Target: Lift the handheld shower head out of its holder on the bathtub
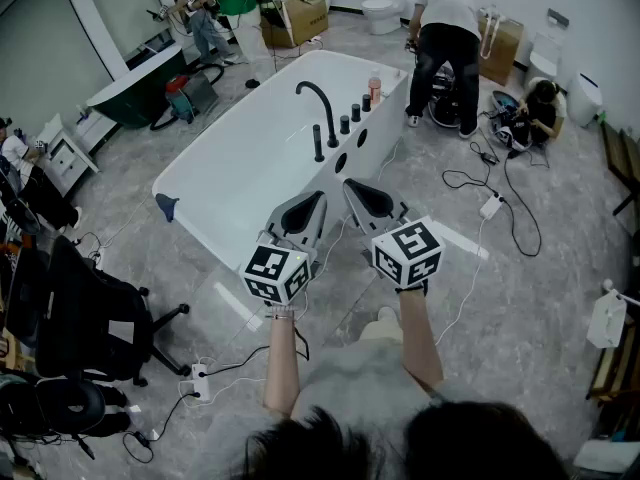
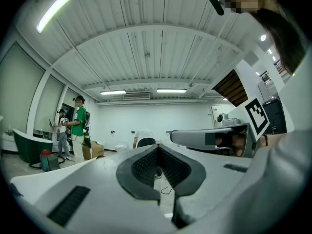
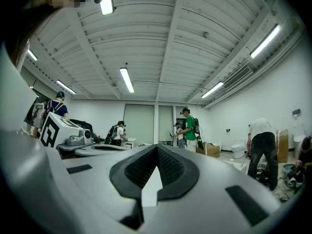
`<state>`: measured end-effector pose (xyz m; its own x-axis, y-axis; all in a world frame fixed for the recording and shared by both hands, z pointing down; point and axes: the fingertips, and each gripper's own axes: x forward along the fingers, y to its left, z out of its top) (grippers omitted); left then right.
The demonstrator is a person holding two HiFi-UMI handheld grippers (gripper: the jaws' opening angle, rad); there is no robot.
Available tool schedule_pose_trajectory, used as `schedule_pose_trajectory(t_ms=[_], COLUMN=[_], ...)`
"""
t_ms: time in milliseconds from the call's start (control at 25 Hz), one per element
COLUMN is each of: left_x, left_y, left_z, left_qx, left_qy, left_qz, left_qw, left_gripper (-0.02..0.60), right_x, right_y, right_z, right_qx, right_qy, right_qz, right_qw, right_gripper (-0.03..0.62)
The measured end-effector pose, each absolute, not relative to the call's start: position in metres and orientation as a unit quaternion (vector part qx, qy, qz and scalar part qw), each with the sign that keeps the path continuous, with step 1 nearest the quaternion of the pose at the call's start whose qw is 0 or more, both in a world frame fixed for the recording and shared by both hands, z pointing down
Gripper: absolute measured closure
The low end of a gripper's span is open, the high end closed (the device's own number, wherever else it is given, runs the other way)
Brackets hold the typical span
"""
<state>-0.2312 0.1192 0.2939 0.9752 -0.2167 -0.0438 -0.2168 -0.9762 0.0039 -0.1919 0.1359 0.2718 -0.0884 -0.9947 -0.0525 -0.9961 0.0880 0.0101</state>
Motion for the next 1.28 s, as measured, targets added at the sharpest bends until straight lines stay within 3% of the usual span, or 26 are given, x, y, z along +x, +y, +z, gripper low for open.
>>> schedule_pose_trajectory(t_ms=[680, 1280], left_x=[-0.217, -0.135], left_y=[0.095, 0.047], left_z=[0.291, 0.281], left_qx=[-0.993, -0.986], left_qy=[0.119, 0.162], left_qz=[0.019, 0.035], left_qw=[0.014, 0.004], left_gripper=[0.577, 0.577], right_x=[-0.174, -0.086], right_y=[0.115, 0.054], right_z=[0.270, 0.248], right_qx=[-0.666, -0.622], right_qy=[0.745, 0.782], right_qz=[0.026, 0.037], right_qw=[0.029, 0.018], right_gripper=[0.594, 0.594])
